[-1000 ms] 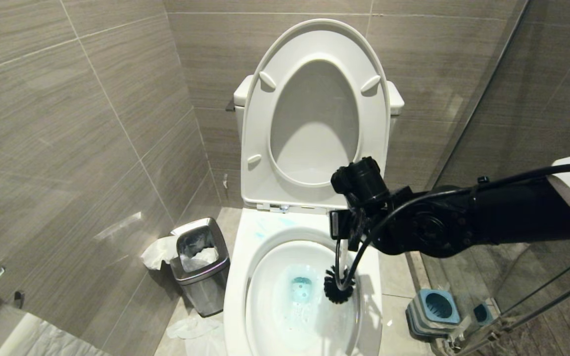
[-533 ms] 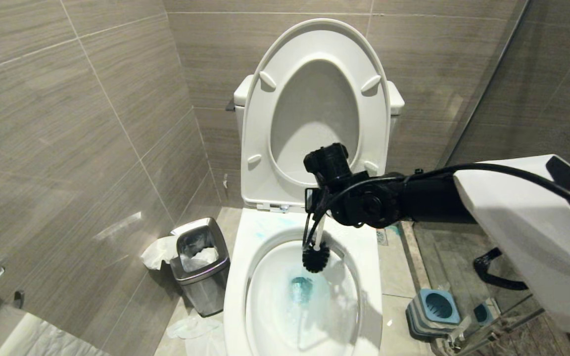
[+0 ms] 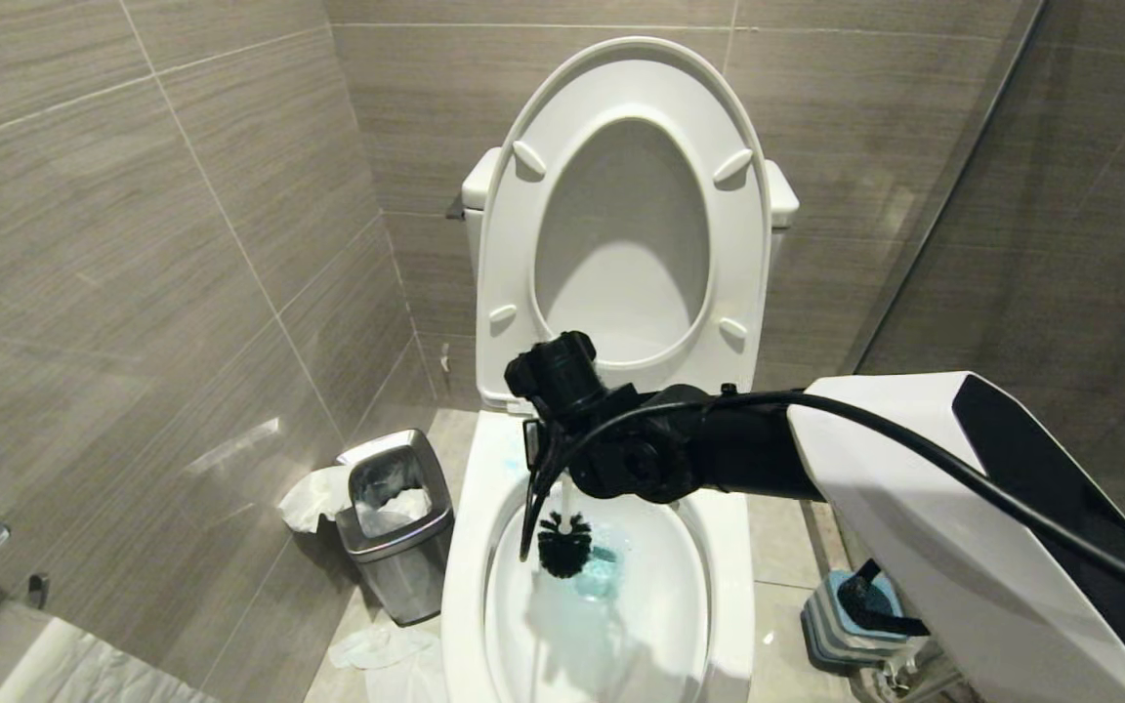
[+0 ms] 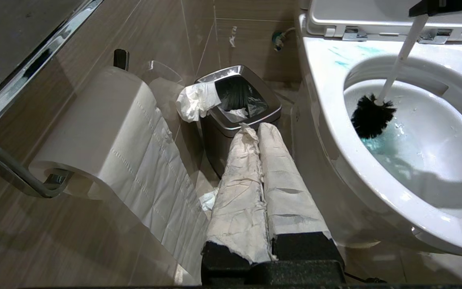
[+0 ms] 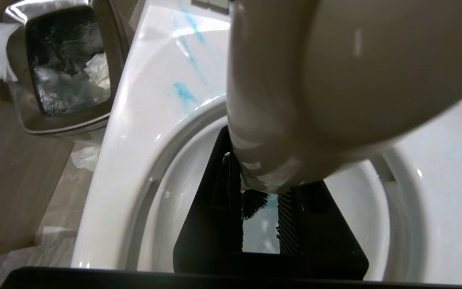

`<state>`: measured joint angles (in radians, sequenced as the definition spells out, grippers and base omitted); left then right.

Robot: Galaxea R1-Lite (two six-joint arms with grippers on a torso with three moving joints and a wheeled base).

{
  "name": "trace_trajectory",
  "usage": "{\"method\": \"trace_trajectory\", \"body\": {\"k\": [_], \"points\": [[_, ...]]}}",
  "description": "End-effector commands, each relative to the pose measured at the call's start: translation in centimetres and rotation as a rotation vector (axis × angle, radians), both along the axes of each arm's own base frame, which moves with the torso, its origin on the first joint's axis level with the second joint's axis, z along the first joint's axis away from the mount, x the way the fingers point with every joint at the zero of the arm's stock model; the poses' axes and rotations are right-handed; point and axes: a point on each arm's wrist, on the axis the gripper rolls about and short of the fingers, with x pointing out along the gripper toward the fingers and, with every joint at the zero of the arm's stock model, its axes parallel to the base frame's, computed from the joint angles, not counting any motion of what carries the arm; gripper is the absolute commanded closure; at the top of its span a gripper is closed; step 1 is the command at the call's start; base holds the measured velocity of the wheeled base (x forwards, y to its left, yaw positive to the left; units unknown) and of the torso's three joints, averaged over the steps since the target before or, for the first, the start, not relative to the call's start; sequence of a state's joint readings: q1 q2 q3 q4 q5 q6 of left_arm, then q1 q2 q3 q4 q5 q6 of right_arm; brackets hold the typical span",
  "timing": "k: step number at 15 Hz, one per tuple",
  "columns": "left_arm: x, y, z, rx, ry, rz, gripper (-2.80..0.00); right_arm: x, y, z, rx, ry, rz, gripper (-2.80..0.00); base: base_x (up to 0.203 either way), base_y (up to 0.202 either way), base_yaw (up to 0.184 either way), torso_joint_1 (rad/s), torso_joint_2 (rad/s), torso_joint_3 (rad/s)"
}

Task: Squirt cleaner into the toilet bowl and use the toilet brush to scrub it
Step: Scrub the toilet bowl

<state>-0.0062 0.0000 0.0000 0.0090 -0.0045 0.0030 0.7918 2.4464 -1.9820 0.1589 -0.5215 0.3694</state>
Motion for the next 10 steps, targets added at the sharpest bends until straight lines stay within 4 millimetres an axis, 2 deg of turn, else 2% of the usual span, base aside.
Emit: {"method": "trace_trajectory", "body": {"k": [1,4,7,9,10], "points": [[0.0,0.0,0.0,0.0,0.003,0.0,0.0,-1.4,0.3,-0.3,-0.02,0.035,0.014,0.0,0.0,0.0,0.0,0.0,0.0,0.0],[0.0,0.0,-0.1,0.0,0.005,0.0,0.0,-4.0,-1.0,-0.9,-0.064,0.132,0.008,0.0,0.0,0.0,0.0,0.0,0.0,0.0],[0.0,0.0,-0.1,0.0,0.003,0.0,0.0,-6.8,-3.8,-1.2,-0.12,0.208,0.004,0.0,0.0,0.0,0.0,0.0,0.0,0.0],[0.0,0.0,-0.1,0.0,0.005,0.0,0.0,-7.4,-6.2,-0.1,-0.119,0.208,-0.024,0.0,0.0,0.0,0.0,0.0,0.0,0.0],[0.0,0.0,-0.1,0.0,0.002,0.0,0.0,-7.0,-7.5,0.4,-0.113,0.202,-0.054,0.0,0.0,0.0,0.0,0.0,0.0,0.0]]}}
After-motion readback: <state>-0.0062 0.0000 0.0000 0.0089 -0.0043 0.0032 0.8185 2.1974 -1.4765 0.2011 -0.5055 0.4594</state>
